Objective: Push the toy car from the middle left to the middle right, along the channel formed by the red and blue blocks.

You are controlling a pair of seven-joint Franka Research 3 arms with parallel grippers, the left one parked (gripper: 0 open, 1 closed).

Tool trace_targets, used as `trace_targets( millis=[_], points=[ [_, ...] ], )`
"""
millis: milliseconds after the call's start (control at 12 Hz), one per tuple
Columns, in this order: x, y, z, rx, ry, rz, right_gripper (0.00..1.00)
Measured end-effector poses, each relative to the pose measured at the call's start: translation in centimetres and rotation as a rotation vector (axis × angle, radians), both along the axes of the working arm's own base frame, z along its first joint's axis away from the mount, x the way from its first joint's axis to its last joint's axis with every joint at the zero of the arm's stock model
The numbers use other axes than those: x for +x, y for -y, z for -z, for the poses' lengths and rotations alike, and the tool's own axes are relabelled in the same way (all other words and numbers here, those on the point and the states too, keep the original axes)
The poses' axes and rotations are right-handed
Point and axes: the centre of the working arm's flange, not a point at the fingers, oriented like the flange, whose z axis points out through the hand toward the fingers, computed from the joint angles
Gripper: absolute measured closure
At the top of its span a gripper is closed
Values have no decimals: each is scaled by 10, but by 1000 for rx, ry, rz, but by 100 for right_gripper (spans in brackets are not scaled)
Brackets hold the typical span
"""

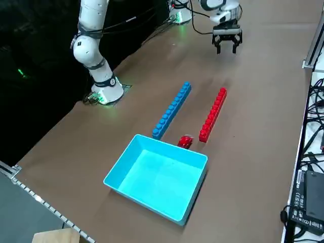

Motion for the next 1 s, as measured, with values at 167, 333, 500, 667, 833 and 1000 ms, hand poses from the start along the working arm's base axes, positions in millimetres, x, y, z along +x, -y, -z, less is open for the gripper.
trace_targets(
  millis=[167, 333, 500, 667, 833, 1000],
  points=[
    [5, 16, -28, -4, -11, -109, 0],
    [13, 43, -57, -4, -27, -239, 0],
    [22, 79, -88, -1, -45, -377, 0],
    [28, 119, -118, 6, -67, -520, 0],
    [32, 180, -165, 24, -74, -724, 0],
    [30, 213, -192, 34, -67, -849, 0]
  ],
)
